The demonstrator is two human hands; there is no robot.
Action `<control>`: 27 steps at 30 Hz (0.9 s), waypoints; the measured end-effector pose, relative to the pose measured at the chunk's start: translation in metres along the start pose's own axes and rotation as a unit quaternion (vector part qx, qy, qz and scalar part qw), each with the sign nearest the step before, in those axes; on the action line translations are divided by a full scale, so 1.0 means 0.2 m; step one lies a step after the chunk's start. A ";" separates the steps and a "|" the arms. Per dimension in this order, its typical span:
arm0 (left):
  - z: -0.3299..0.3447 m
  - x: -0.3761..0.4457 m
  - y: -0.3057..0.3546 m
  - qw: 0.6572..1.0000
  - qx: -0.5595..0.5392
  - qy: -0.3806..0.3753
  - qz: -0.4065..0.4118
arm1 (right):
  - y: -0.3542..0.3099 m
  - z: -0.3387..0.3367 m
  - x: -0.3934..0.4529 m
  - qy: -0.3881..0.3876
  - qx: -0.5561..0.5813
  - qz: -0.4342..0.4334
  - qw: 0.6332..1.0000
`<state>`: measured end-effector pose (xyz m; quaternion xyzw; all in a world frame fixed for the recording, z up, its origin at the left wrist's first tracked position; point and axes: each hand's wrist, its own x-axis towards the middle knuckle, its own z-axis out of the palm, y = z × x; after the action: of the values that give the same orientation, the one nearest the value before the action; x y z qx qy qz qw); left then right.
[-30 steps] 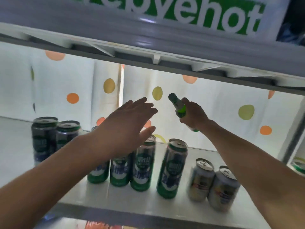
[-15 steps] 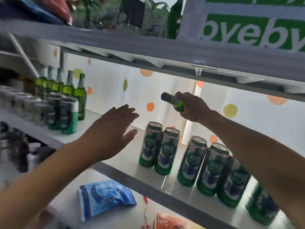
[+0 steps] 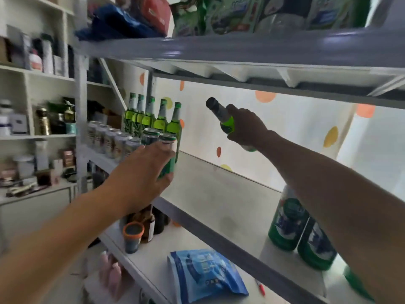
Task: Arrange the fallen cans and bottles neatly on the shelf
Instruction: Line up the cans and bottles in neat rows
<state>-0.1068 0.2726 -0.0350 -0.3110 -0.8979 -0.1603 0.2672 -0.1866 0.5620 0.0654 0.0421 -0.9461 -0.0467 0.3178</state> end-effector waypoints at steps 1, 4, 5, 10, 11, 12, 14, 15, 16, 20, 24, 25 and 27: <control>0.01 0.02 -0.04 1.000 0.007 -0.006 0.000 | -0.03 0.06 0.05 0.003 0.014 0.000 1.000; 0.05 0.12 -0.18 1.000 0.025 -0.016 -0.009 | -0.11 0.22 0.21 0.009 0.058 0.009 0.998; 0.06 0.16 -0.22 0.999 0.031 -0.019 -0.010 | -0.13 0.28 0.27 0.007 0.075 0.018 0.997; 0.08 0.35 -0.42 0.999 0.050 -0.019 0.005 | -0.18 0.47 0.51 -0.009 0.183 0.090 0.979; 0.09 0.38 -0.46 0.999 0.049 -0.014 0.010 | -0.19 0.51 0.55 -0.010 0.198 0.103 0.975; 0.09 0.41 -0.49 0.999 0.043 -0.009 0.014 | -0.19 0.54 0.58 -0.012 0.209 0.109 0.972; 0.12 0.46 -0.57 0.999 0.035 -0.011 0.021 | -0.21 0.61 0.63 -0.019 0.235 0.120 0.964; 0.13 0.48 -0.61 0.999 0.037 -0.015 0.022 | -0.22 0.64 0.64 -0.023 0.251 0.129 0.959; 0.15 0.49 -0.65 0.999 0.039 -0.019 0.024 | -0.23 0.67 0.65 -0.025 0.268 0.141 0.953; 0.20 0.53 -0.78 0.999 0.018 -0.019 0.025 | -0.26 0.74 0.69 -0.041 0.344 0.228 0.910; 0.22 0.59 -0.92 0.999 -0.035 -0.010 0.021 | -0.28 0.81 0.70 -0.059 0.400 0.278 0.871; 0.23 0.60 -0.95 0.999 -0.042 -0.010 0.022 | -0.29 0.83 0.71 -0.064 0.406 0.283 0.867; 0.25 0.63 -1.00 0.998 -0.058 -0.015 0.023 | -0.32 0.87 0.73 -0.070 0.413 0.289 0.861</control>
<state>-0.3380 0.2037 -0.0258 -0.3492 -0.8835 -0.2008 0.2389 -0.4042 0.4935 0.0065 -0.1093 -0.8682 0.4393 0.2032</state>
